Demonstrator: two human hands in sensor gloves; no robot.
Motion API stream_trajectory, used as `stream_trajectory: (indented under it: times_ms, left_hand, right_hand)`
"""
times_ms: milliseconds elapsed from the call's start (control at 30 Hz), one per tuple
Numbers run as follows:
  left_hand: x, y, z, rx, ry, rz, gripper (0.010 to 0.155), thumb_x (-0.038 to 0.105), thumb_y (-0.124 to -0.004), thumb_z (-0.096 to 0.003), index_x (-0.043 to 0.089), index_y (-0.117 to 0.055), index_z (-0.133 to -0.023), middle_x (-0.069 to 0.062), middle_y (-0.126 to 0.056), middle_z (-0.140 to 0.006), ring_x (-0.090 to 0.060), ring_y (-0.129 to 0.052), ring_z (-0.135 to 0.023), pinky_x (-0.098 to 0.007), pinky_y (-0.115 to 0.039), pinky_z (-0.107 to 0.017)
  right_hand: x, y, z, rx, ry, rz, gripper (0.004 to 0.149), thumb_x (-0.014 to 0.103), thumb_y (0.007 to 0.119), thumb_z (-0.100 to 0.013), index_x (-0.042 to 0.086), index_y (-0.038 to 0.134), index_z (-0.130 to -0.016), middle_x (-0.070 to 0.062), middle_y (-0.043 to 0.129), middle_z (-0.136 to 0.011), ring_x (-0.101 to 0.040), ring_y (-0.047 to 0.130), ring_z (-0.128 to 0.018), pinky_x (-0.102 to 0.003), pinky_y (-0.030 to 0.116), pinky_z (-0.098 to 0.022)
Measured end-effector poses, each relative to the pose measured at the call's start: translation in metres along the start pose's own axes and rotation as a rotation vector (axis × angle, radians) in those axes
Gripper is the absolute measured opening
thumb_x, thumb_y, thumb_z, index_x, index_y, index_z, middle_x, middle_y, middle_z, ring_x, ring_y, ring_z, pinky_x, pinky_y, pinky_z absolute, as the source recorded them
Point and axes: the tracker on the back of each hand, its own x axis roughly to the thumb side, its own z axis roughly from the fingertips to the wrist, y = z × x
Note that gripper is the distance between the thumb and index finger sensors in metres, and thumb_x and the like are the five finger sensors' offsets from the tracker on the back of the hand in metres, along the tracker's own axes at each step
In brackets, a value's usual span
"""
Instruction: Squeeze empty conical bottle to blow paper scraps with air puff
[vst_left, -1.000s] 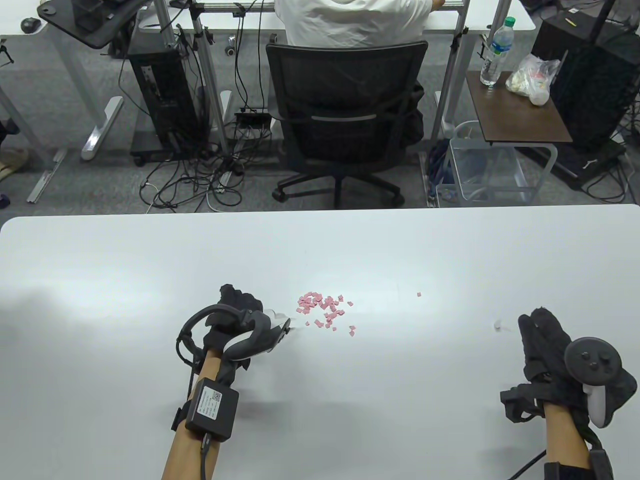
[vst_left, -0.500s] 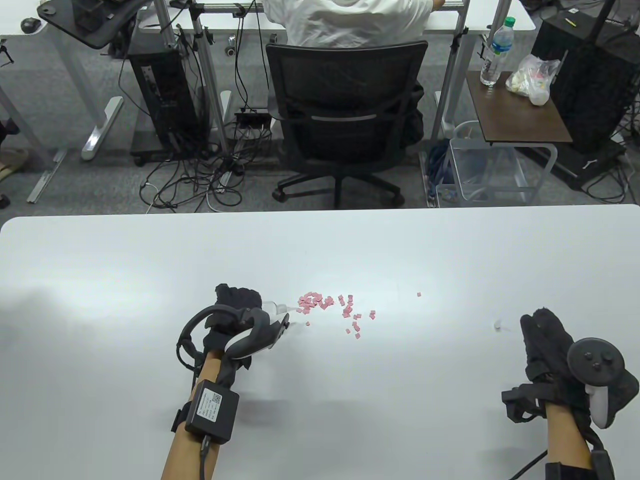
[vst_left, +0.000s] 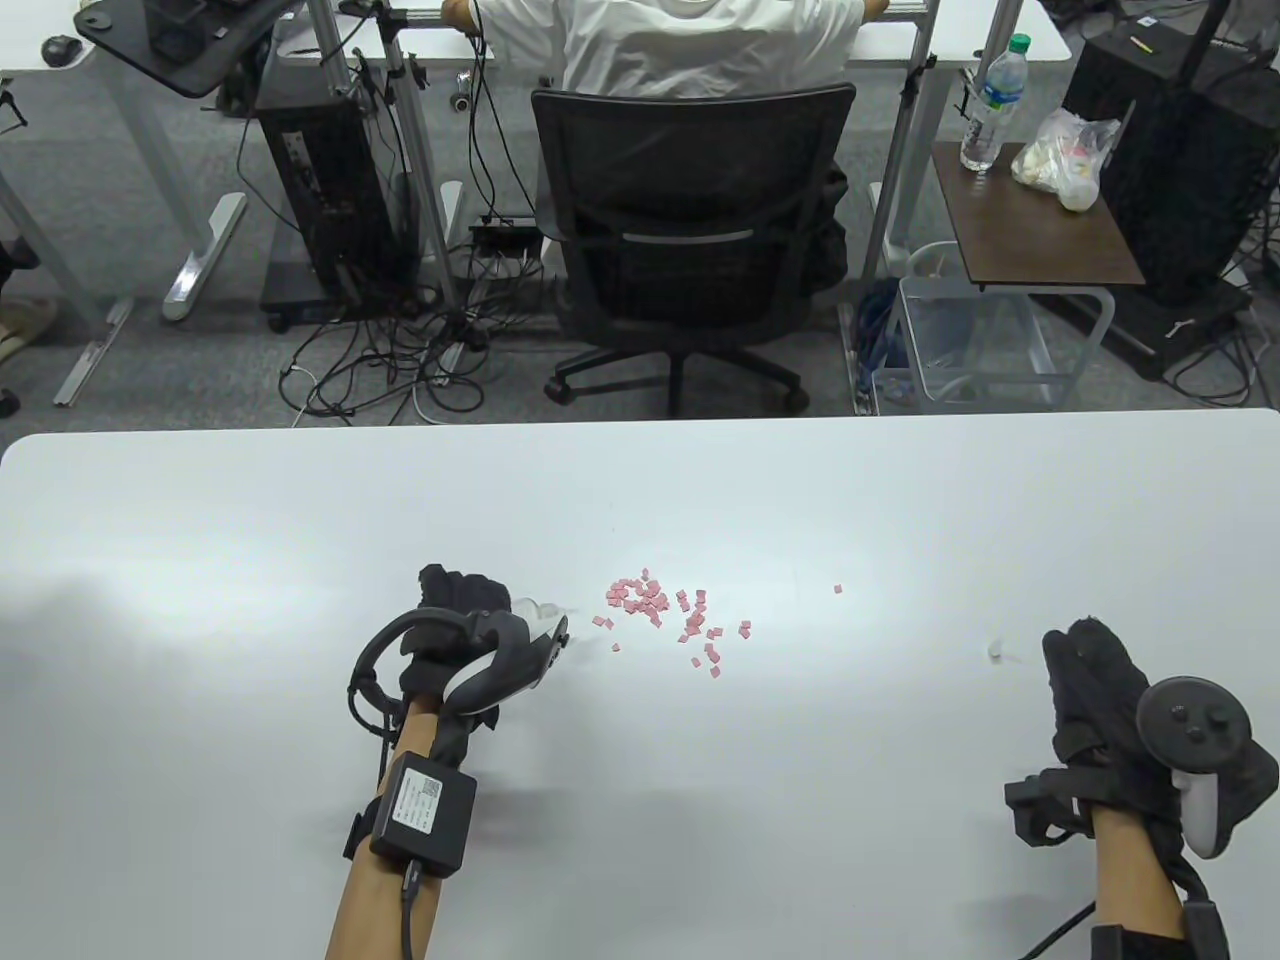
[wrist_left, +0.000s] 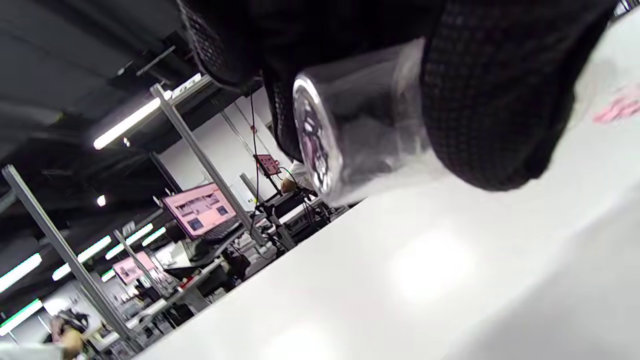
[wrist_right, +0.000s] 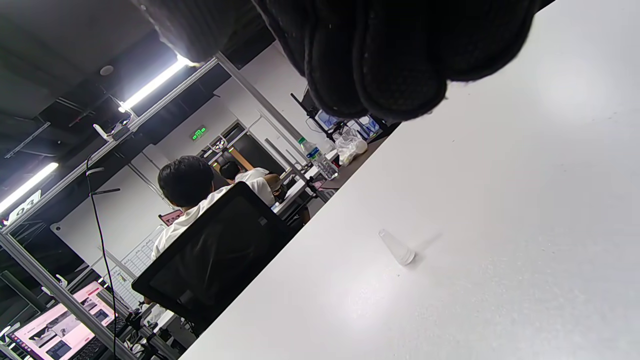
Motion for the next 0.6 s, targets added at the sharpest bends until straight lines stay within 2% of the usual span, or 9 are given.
stream_trajectory:
  times_ms: [33,133,167,267,333,400,467,500,600]
  left_hand:
    - [0.001,0.001,0.000,-0.009,0.009,0.000,0.071,0.049,-0.100,-0.0383,0.027,-0.078,-0.102,0.000,-0.090,-0.101,-0.021,-0.096,-0.091,-0.049,-0.060,-0.080]
    - [0.004,0.011,0.003,0.024,-0.043,-0.111,0.059,0.047,-0.104,-0.0331,0.029,-0.090,-0.088,0.005,-0.101,-0.084,-0.016,-0.105,-0.077,-0.042,-0.068,-0.078]
    - [0.005,0.009,0.002,0.006,-0.047,-0.090,0.060,0.047,-0.104,-0.0330,0.030,-0.089,-0.088,0.005,-0.100,-0.086,-0.016,-0.104,-0.078,-0.042,-0.067,-0.078]
    - [0.006,0.008,0.000,-0.033,-0.029,-0.058,0.071,0.050,-0.101,-0.0371,0.028,-0.079,-0.101,0.001,-0.091,-0.100,-0.020,-0.097,-0.090,-0.048,-0.061,-0.080]
    - [0.008,0.011,0.000,0.042,-0.044,-0.077,0.062,0.047,-0.103,-0.0350,0.027,-0.087,-0.091,0.002,-0.099,-0.088,-0.018,-0.103,-0.079,-0.045,-0.066,-0.078]
    - [0.009,0.012,-0.001,0.016,-0.063,-0.073,0.059,0.047,-0.105,-0.0323,0.029,-0.090,-0.087,0.004,-0.101,-0.083,-0.017,-0.104,-0.075,-0.042,-0.067,-0.078]
    - [0.008,0.012,-0.002,0.029,-0.041,-0.036,0.066,0.047,-0.104,-0.0341,0.032,-0.084,-0.095,0.006,-0.094,-0.095,-0.018,-0.099,-0.087,-0.046,-0.064,-0.079]
    - [0.008,0.012,-0.003,-0.017,-0.027,-0.034,0.071,0.051,-0.101,-0.0361,0.029,-0.080,-0.100,0.002,-0.092,-0.099,-0.019,-0.097,-0.089,-0.047,-0.062,-0.079]
    - [0.012,0.014,-0.003,0.006,-0.037,-0.052,0.071,0.050,-0.100,-0.0370,0.027,-0.079,-0.101,0.000,-0.091,-0.099,-0.022,-0.096,-0.088,-0.048,-0.061,-0.079]
  right_hand:
    - [0.000,0.000,0.000,0.000,-0.001,-0.002,0.063,0.046,0.072,-0.059,0.004,0.071,-0.106,-0.020,0.091,-0.079,-0.035,0.094,-0.062,-0.058,0.077,-0.053]
    - [0.000,0.000,0.000,-0.002,-0.004,-0.004,0.063,0.046,0.072,-0.059,0.005,0.071,-0.106,-0.019,0.091,-0.079,-0.035,0.094,-0.062,-0.058,0.077,-0.053]
    - [0.000,0.000,0.000,-0.002,-0.005,-0.002,0.063,0.046,0.072,-0.059,0.004,0.071,-0.106,-0.019,0.091,-0.079,-0.035,0.094,-0.062,-0.058,0.077,-0.053]
    - [0.000,0.000,0.000,-0.002,-0.005,-0.005,0.062,0.046,0.072,-0.059,0.004,0.071,-0.106,-0.019,0.091,-0.079,-0.035,0.094,-0.062,-0.058,0.077,-0.053]
    - [0.000,0.000,-0.001,-0.002,-0.004,-0.009,0.062,0.046,0.072,-0.059,0.004,0.071,-0.106,-0.019,0.091,-0.079,-0.035,0.094,-0.062,-0.058,0.077,-0.053]
    - [-0.001,-0.001,-0.001,-0.004,-0.003,-0.006,0.063,0.046,0.072,-0.059,0.004,0.071,-0.106,-0.019,0.091,-0.079,-0.035,0.094,-0.062,-0.058,0.077,-0.053]
    - [-0.001,-0.001,-0.001,-0.004,0.000,-0.007,0.063,0.046,0.072,-0.059,0.004,0.071,-0.106,-0.020,0.091,-0.079,-0.035,0.094,-0.062,-0.058,0.077,-0.053]
    - [-0.001,-0.002,-0.001,-0.005,0.001,-0.013,0.063,0.046,0.072,-0.059,0.004,0.071,-0.106,-0.019,0.091,-0.079,-0.035,0.094,-0.062,-0.058,0.077,-0.053]
    - [-0.002,-0.002,-0.001,-0.004,0.004,-0.017,0.063,0.046,0.072,-0.059,0.004,0.071,-0.106,-0.019,0.091,-0.079,-0.036,0.094,-0.062,-0.058,0.077,-0.053]
